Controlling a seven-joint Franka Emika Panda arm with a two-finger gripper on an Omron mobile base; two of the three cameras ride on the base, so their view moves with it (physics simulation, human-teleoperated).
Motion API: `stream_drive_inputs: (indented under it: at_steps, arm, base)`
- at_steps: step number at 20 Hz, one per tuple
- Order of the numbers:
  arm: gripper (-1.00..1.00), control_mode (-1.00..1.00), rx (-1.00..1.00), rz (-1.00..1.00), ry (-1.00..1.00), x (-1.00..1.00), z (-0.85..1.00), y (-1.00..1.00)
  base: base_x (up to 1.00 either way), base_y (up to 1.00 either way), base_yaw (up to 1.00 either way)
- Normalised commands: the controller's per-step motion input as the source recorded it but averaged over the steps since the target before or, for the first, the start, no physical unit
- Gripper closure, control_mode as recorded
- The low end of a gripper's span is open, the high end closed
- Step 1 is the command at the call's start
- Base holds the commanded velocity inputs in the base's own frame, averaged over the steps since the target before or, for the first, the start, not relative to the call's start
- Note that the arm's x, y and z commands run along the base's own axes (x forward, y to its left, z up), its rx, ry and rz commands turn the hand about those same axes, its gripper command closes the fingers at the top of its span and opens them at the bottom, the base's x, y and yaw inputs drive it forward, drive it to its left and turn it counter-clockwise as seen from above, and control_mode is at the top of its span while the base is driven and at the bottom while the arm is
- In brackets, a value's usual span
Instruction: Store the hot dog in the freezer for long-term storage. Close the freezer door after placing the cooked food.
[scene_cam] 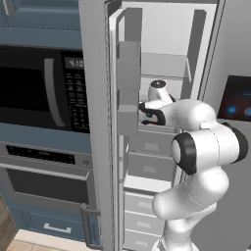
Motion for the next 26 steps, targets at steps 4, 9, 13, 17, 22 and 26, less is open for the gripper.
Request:
stream_drive_inputs:
  at_steps: [4,9,13,17,22,26]
  arm:
    - [-1.0,-1.0,0.0,0.0,-0.03,-0.43,0.0,0.11]
    - [-1.0,-1.0,0.0,0.0,0.0,-0.32,0.03,0.25]
    - [-1.0,-1.0,0.0,-0.04,0.0,-0.34,0.01,0.02]
    - [-1.0,-1.0,0.0,-0.02,0.0,-0.49,0.0,0.0]
    - [-1.0,-1.0,0.0,0.0,0.0,-0.59,0.16,0.0]
    - [-1.0,-1.0,0.0,0.0,0.0,-0.64,0.39,0.0]
  base:
    - [0.0,0.0,0.0]
    - [0.0,0.0,0.0]
    - [0.0,0.0,0.0]
    - [0.0,0.0,0.0]
    - [0.0,0.0,0.0]
    - [0.0,0.0,0.0]
